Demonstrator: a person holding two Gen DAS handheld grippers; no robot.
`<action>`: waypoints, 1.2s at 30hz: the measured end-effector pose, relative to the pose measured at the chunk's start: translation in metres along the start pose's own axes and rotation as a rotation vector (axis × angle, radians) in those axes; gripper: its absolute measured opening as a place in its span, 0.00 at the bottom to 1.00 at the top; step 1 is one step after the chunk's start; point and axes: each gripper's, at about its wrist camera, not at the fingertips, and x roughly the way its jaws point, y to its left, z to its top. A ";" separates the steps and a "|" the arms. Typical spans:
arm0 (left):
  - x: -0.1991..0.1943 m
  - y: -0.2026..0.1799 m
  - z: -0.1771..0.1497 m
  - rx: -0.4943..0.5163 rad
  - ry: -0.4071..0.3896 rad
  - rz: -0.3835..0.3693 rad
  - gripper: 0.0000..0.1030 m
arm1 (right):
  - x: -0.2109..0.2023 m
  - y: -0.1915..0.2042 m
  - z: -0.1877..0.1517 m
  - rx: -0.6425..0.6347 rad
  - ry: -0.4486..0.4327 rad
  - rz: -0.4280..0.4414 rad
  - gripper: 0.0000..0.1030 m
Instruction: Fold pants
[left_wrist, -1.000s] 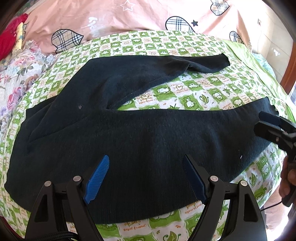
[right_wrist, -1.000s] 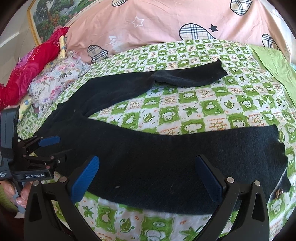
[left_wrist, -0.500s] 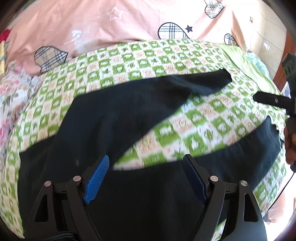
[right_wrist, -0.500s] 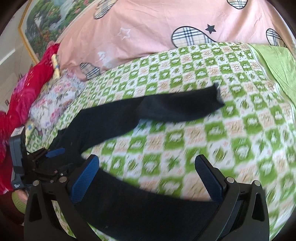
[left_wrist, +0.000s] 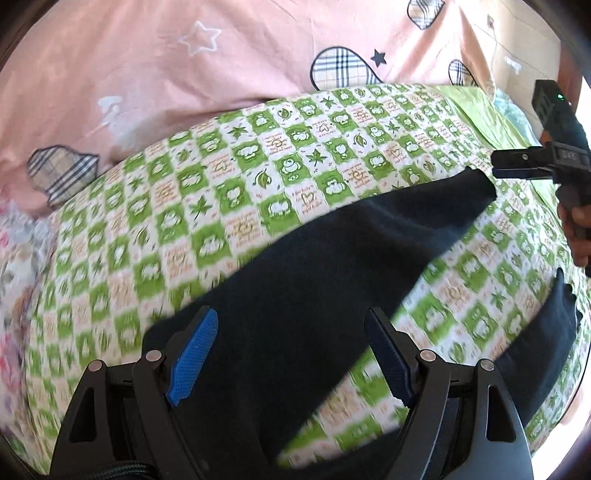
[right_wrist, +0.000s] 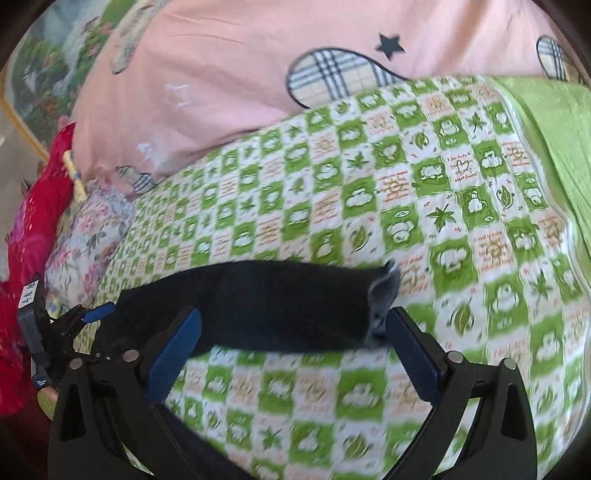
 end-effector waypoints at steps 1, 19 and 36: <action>0.010 0.003 0.008 0.017 0.024 -0.012 0.80 | 0.006 -0.005 0.006 0.013 0.014 0.000 0.93; 0.118 0.041 0.049 0.055 0.265 -0.164 0.55 | 0.057 -0.035 0.033 0.000 0.223 0.030 0.14; -0.016 -0.027 -0.009 0.134 0.057 -0.244 0.04 | -0.018 -0.016 -0.009 -0.211 0.057 0.012 0.08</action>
